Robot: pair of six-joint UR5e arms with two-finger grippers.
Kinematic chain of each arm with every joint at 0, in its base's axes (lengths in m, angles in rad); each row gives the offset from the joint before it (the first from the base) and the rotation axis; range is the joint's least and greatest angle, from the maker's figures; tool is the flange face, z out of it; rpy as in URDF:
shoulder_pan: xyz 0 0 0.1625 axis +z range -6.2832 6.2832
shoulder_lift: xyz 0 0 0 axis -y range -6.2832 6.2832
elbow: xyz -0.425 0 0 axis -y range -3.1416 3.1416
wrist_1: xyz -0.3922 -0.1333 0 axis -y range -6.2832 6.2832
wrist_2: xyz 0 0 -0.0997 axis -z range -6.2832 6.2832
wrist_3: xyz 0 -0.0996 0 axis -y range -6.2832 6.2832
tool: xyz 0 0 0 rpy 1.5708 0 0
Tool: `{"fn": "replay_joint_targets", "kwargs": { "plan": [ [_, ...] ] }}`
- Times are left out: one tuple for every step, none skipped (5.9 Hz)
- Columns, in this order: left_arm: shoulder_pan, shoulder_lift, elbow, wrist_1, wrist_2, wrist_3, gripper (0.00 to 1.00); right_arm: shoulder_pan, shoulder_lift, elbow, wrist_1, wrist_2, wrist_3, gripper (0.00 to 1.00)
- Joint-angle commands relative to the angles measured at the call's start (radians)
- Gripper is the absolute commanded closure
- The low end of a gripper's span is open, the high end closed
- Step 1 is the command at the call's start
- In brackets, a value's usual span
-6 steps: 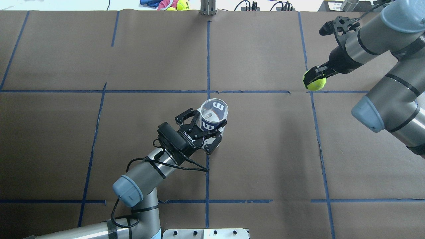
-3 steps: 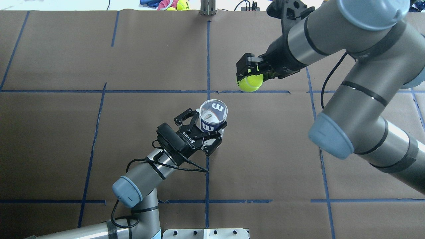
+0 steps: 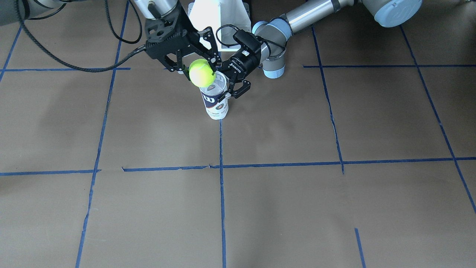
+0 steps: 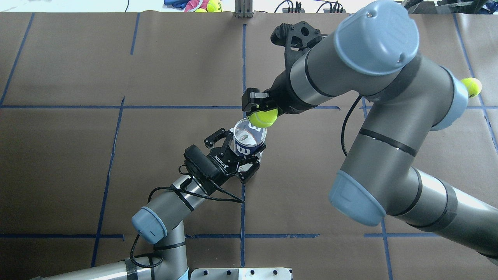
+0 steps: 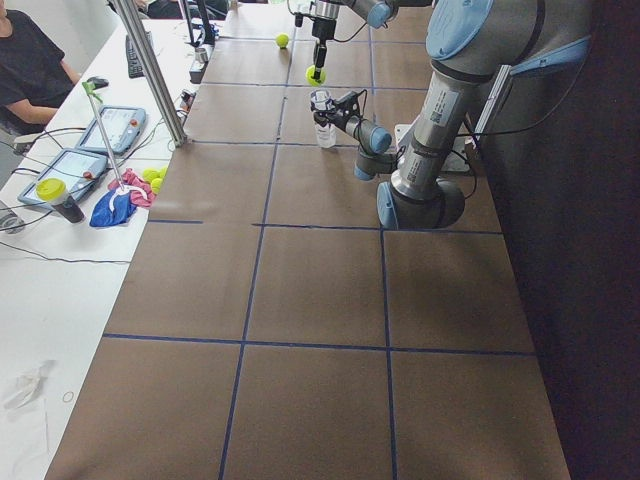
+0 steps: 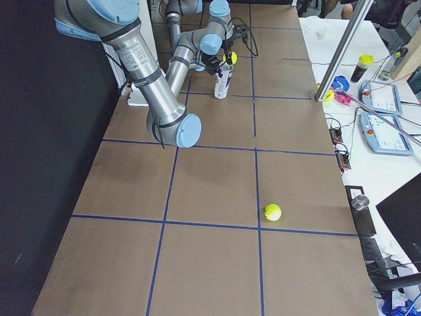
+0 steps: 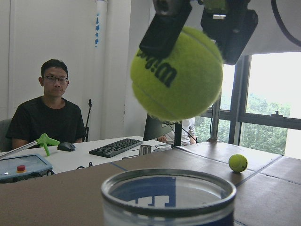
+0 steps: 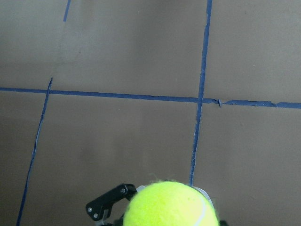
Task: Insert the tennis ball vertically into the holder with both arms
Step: 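Carry the ball with the right gripper over the upright holder, then open the right gripper to drop the ball into the holder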
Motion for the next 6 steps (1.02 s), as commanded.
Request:
{"fn": "replay_joint_targets", "kwargs": {
  "plan": [
    [0.000, 0.000, 0.000, -0.001, 0.000, 0.000, 0.25, -0.038, 0.003, -0.002, -0.009, -0.036, 0.001, 0.50],
    [0.002, 0.000, 0.000, -0.001, 0.000, 0.000, 0.25, -0.044, 0.003, -0.005, -0.013, -0.036, 0.001, 0.21],
    [0.000, 0.000, 0.000, -0.001, 0.000, 0.000, 0.25, -0.047, 0.006, -0.005, -0.031, -0.036, 0.001, 0.12],
    [0.000, 0.000, 0.000, 0.001, 0.000, 0.000, 0.25, -0.047, 0.006, -0.006, -0.033, -0.036, 0.001, 0.12],
    [0.000, 0.000, 0.000, 0.001, 0.000, 0.000, 0.23, -0.047, 0.006, -0.003, -0.033, -0.034, -0.001, 0.12],
    [0.000, 0.000, 0.000, -0.001, 0.000, 0.000, 0.21, -0.032, -0.003, -0.003, -0.033, -0.033, -0.008, 0.12]
  ]
}}
